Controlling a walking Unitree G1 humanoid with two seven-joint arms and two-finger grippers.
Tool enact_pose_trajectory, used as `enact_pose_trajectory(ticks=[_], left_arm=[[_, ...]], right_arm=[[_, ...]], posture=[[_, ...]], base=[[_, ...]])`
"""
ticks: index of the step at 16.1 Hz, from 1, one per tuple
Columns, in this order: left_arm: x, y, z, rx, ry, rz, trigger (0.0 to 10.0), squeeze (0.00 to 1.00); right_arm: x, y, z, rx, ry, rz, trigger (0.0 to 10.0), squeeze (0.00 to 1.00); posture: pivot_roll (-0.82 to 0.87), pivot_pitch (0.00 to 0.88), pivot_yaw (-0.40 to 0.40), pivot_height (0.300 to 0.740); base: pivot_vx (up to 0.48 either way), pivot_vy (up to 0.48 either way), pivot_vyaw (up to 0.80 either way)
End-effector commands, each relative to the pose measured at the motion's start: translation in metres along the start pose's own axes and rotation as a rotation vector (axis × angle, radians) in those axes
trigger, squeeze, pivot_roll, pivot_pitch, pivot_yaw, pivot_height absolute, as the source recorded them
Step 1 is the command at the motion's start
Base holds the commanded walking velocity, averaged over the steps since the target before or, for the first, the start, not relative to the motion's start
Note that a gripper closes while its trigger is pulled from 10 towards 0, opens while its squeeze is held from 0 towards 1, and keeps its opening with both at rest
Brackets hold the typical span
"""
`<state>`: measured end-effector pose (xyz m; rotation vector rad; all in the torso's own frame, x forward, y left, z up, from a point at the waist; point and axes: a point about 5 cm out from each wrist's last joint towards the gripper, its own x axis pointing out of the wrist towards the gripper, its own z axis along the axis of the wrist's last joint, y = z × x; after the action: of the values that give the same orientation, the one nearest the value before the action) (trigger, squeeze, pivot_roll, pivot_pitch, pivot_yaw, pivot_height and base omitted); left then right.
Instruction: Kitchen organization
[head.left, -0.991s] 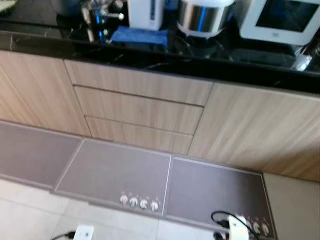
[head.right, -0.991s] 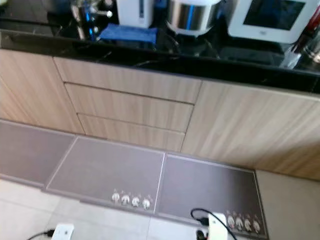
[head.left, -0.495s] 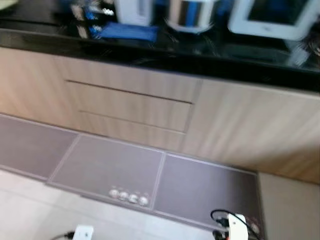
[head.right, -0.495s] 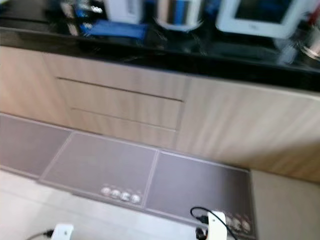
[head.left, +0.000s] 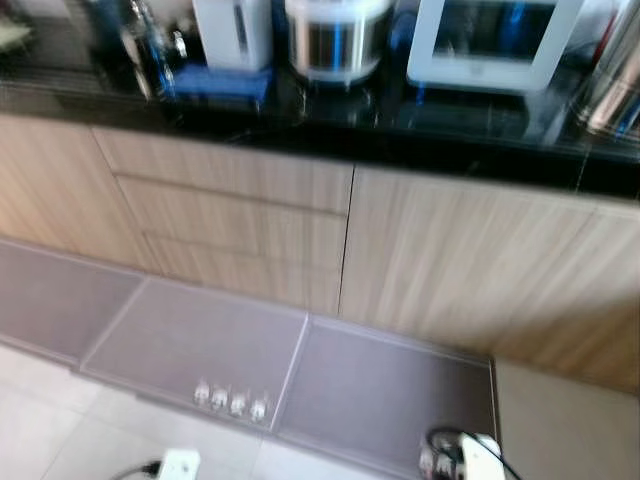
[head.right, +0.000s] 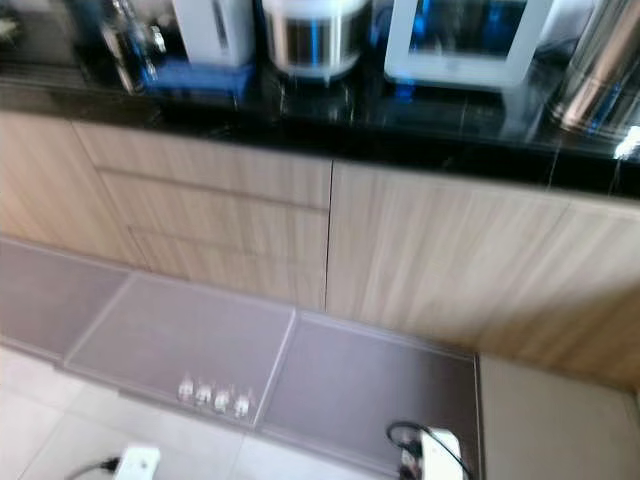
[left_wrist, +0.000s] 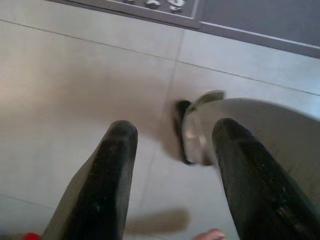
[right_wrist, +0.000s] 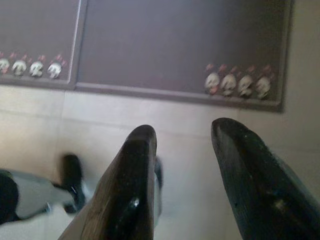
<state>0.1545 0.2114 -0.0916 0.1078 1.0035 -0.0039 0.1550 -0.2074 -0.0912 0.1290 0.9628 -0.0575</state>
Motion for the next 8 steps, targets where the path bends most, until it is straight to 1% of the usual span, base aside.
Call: enact_pose_trajectory(ticks=[1, 8], left_arm=[[-0.0016, 0.0048, -0.0061, 0.024, 0.026, 0.006, 10.0, 0.00], [-0.0023, 0.0044, -0.0094, 0.009, 0.032, 0.011, 10.0, 0.00]], right_arm=[[0.0014, 0.0054, 0.0018, -0.001, -0.004, 0.014, 10.0, 0.00], [0.0029, 0.0087, 0.0059, -0.001, -0.012, 0.022, 10.0, 0.00]], posture=[[0.09, 0.051, -0.043, 0.740], [0.10, 0.071, -0.048, 0.740]], base=[[0.000, -0.307, 0.00], [0.000, -0.306, 0.00]])
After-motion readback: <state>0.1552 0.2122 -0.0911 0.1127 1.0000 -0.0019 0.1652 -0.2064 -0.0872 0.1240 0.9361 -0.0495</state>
